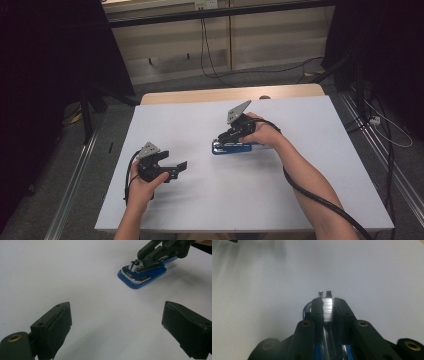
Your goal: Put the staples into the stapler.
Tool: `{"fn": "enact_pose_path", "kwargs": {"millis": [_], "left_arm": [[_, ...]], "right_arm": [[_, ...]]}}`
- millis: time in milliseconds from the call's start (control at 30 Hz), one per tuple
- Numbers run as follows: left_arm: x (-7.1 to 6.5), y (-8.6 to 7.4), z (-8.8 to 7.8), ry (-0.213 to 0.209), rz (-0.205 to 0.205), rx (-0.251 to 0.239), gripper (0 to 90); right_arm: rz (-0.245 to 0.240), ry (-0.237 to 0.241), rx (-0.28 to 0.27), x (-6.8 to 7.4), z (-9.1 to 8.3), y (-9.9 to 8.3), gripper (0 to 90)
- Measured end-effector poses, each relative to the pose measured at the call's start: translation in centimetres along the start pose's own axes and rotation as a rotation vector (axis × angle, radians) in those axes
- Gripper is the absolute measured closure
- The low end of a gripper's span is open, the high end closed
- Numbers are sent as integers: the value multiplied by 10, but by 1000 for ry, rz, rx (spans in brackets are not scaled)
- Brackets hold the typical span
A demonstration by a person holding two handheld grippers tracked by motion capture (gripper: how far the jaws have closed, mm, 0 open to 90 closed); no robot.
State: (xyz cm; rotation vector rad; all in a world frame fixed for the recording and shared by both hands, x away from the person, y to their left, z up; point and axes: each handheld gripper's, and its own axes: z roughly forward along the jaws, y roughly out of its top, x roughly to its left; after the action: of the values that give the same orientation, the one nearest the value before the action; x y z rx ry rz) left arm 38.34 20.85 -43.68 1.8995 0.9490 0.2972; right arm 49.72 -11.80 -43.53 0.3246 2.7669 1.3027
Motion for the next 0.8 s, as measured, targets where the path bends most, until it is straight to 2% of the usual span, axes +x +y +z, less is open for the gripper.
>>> {"fn": "enact_pose_path", "kwargs": {"millis": [500,567,800], "left_arm": [[0,0,1,-2,-1,0,92],[1,0,0,-1,9,6,93],[0,0,1,-5,-1,-1,93]], "right_arm": [[1,0,-2,0,0,0,784],[1,-1,-2,0,0,0,783],[-4,0,-6,0,1,0,771]]}}
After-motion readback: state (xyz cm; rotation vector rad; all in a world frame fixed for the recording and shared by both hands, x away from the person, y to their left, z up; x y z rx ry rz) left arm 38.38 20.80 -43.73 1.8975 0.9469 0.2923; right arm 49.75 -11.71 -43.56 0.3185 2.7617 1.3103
